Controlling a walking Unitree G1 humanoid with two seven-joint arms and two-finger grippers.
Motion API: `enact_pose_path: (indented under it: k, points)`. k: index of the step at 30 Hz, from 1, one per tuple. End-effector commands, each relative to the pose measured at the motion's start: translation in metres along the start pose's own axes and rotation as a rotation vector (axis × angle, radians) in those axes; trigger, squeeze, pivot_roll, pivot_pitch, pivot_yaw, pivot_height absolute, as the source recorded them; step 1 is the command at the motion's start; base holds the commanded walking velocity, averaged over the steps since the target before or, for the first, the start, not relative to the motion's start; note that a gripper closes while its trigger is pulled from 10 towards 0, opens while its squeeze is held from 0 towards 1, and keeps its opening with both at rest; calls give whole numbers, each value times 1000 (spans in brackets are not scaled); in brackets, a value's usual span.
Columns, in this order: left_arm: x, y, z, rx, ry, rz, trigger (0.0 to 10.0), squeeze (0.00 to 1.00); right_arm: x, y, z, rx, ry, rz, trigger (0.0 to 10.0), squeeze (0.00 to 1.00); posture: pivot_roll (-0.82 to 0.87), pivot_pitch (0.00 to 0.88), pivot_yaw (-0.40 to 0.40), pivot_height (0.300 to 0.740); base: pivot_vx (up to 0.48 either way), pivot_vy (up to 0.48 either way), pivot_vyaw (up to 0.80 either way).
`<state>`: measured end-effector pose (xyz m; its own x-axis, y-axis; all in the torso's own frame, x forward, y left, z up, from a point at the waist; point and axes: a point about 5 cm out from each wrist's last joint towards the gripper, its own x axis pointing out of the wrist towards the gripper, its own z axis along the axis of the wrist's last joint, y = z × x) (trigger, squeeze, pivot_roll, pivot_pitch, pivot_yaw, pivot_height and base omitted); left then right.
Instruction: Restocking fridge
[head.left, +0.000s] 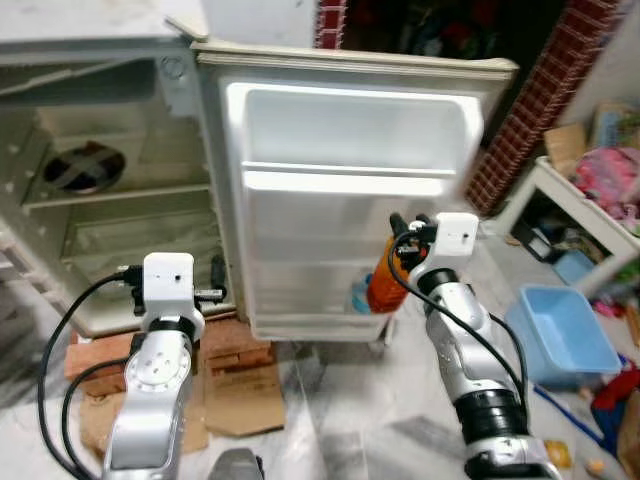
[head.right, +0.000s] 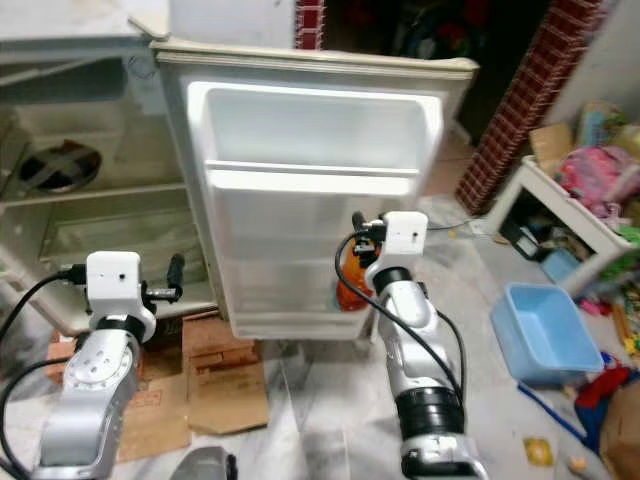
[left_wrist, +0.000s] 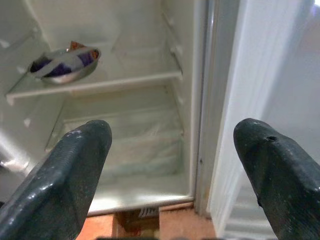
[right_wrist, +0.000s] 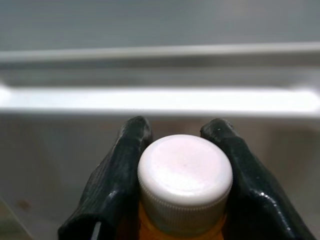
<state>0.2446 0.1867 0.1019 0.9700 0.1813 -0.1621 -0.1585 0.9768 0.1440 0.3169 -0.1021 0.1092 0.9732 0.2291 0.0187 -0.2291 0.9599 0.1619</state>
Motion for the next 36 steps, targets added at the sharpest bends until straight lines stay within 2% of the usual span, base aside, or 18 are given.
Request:
enact_pose_path:
  k: [1,7,15,17,28,36]
  points:
    - [1,-9,3,-33,0,-23,10000,0,-2,-17,8,-26,-26,-47,10000,0,120,0,-93,740,0,480,0]
    - [0,-12,4,-13,-10,-29,10000,0,-1,-17,7,-27,-19,-41,10000,0,121,0,-94,740,0,154,0]
    - [-1,-12,1,-51,18,-15,10000,0,-1,-16,7,-20,-11,-25,10000,0,120,0,-94,740,0,0,0]
    - [-2,-11,-1,-28,24,-20,10000,0,-1,-15,5,-12,-3,-12,10000,0,122,0,-94,740,0,375,0]
    - [-1,-11,0,-24,18,-18,10000,0,-1,-13,5,-5,-7,-8,10000,0,116,0,-90,740,0,463,0]
    - [0,-13,3,7,-10,-27,10000,0,-2,-14,6,-2,-12,-12,10000,0,116,0,-85,740,0,0,0]
